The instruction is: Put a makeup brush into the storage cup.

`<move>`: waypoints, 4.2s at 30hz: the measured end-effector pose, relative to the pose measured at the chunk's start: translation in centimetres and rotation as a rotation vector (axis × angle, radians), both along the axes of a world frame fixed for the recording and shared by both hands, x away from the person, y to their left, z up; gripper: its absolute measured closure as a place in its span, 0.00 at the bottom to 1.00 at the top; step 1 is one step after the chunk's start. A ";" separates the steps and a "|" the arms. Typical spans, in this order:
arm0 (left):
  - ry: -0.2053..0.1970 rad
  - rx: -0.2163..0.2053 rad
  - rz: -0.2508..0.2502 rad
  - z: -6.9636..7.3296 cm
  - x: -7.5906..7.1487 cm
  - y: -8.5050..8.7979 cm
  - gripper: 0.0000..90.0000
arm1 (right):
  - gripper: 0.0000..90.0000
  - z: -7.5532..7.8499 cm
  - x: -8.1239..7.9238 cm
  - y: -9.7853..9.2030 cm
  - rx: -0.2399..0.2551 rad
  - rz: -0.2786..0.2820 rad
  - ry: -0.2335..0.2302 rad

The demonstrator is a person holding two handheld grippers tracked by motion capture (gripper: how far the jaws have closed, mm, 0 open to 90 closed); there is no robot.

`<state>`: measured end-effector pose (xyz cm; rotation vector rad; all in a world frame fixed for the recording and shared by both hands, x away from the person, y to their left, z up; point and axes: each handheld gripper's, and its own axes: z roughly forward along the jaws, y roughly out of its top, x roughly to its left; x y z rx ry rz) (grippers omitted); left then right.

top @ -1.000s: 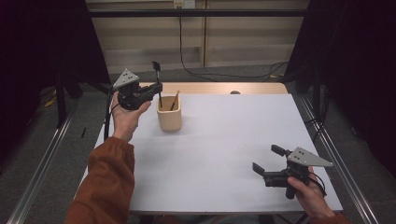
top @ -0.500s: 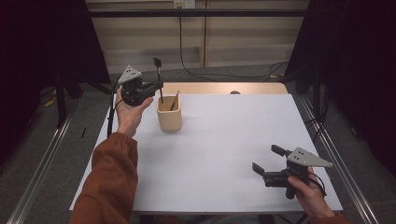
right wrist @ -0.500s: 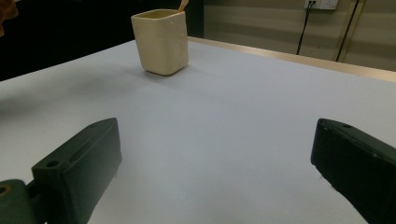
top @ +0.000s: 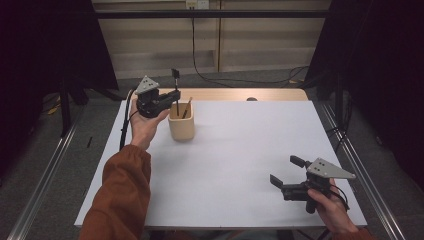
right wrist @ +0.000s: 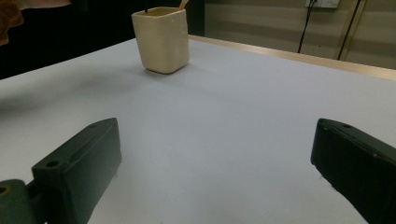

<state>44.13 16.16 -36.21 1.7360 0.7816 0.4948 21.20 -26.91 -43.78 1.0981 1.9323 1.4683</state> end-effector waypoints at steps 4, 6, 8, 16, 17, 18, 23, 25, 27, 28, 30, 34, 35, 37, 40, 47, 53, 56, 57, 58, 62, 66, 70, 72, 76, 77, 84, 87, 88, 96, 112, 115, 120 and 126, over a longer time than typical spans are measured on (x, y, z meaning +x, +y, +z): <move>0.009 0.000 0.000 -0.6 0.0 0.0 0.95 | 0.01 0.0 0.0 0.0 0.000 -0.003 0.002; 0.016 0.005 0.002 -0.9 -0.1 0.0 0.95 | 0.01 0.0 0.0 0.0 -0.002 0.003 0.003; 0.022 -0.001 0.002 -1.2 -0.2 0.0 0.95 | 0.01 -0.1 0.0 0.1 -0.006 0.006 0.002; 0.037 0.007 0.006 -2.1 -0.3 0.1 0.95 | 0.01 -0.1 0.1 0.0 -0.005 0.004 0.003; 0.037 0.009 0.005 -2.2 -0.3 0.1 0.95 | 0.01 -0.1 0.1 0.0 -0.004 0.004 0.004; 0.039 0.008 0.003 -2.3 -0.3 0.1 0.95 | 0.01 -0.1 0.1 0.0 -0.006 0.005 0.003; 0.055 0.016 0.011 -2.9 -0.4 0.1 0.95 | 0.01 -0.1 0.1 0.1 -0.007 0.004 0.001; 0.060 0.016 0.011 -3.1 -0.4 0.1 0.95 | 0.01 -0.1 0.0 0.1 -0.006 0.006 0.002; 0.061 0.016 0.014 -3.3 -0.5 0.3 0.95 | 0.01 -0.1 0.0 0.1 -0.006 0.005 0.002; 0.065 0.016 0.010 -3.4 -0.5 0.3 0.95 | 0.01 -0.1 0.0 0.1 -0.006 0.005 0.004; 0.065 0.020 0.008 -3.6 -0.5 0.3 0.95 | 0.01 -0.1 0.0 0.1 -0.006 0.006 0.004; 0.070 0.023 0.012 -3.7 -0.5 0.3 0.95 | 0.01 -0.1 0.1 0.1 -0.007 0.007 0.001; 0.073 0.023 0.015 -3.8 -0.5 0.3 0.95 | 0.01 -0.1 0.1 0.1 -0.008 0.006 0.002; 0.074 0.016 0.016 -3.8 -0.4 0.3 0.95 | 0.01 -0.1 0.1 0.1 -0.007 0.006 0.002; 0.079 0.014 0.012 -3.8 -0.4 0.3 0.95 | 0.01 -0.1 0.1 0.0 -0.008 0.006 0.003; 0.086 0.023 0.013 -4.2 -0.4 0.4 0.94 | 0.01 -0.1 0.0 0.0 -0.007 0.006 0.002; 0.085 0.027 0.017 -4.3 -0.4 0.5 0.81 | 0.01 -0.1 0.1 0.0 -0.009 0.006 0.003; 0.087 0.013 0.027 -4.3 -0.3 0.5 0.68 | 0.01 -0.1 0.1 0.0 -0.008 0.007 0.003; 0.085 0.014 0.036 -4.3 -0.3 0.5 0.61 | 0.01 -0.1 0.1 0.0 -0.009 0.007 0.003; 0.085 0.012 0.034 -4.3 -0.3 0.5 0.58 | 0.01 -0.1 0.1 0.0 -0.008 0.007 0.003; 0.085 0.008 0.043 -4.3 -0.3 0.5 0.41 | 0.01 -0.1 0.1 0.0 -0.008 0.007 0.003; 0.085 0.009 0.057 -4.3 -0.3 0.6 0.24 | 0.01 -0.1 0.1 0.0 -0.008 0.008 0.003; 0.080 0.003 0.064 -4.2 -0.2 0.7 0.14 | 0.01 -0.1 0.1 0.0 -0.008 0.007 0.003; 0.078 0.007 0.065 -4.2 -0.2 0.7 0.10 | 0.01 -0.1 0.1 0.0 -0.007 0.006 0.003; 0.086 -0.006 0.061 -4.2 -0.2 0.8 0.05 | 0.01 -0.2 0.1 0.0 -0.004 0.004 0.002; 0.084 -0.008 0.061 -4.1 -0.2 0.8 0.05 | 0.01 -0.2 0.1 -0.1 -0.006 0.004 0.003; 0.089 -0.004 0.064 -3.7 -0.4 1.4 0.02 | 0.01 -0.3 0.2 -0.2 -0.003 -0.008 0.001; 0.089 0.003 0.065 -3.5 -0.6 1.7 0.02 | 0.01 -0.3 0.2 -0.3 -0.004 -0.012 0.001; 0.088 -0.001 0.067 -3.4 -0.6 1.8 0.02 | 0.01 -0.3 0.2 -0.3 -0.004 -0.012 0.001; 0.082 0.007 0.049 -2.7 -1.9 1.7 0.02 | 0.00 -0.3 0.2 -0.4 -0.003 -0.023 -0.005; 0.015 0.004 0.036 -1.9 -5.5 2.9 0.03 | 0.00 -0.2 0.1 -0.3 -0.008 -0.034 -0.012; 0.009 0.005 0.028 -1.7 -6.2 3.0 0.03 | 0.00 -0.2 0.1 -0.3 -0.008 -0.035 -0.012; 0.005 0.014 0.009 -1.7 -7.9 2.5 0.02 | 0.00 -0.1 0.0 -0.3 -0.007 -0.039 -0.014; 0.004 0.004 -0.001 -1.8 -9.1 2.6 0.02 | 0.00 -0.1 0.1 -0.3 -0.006 -0.037 -0.015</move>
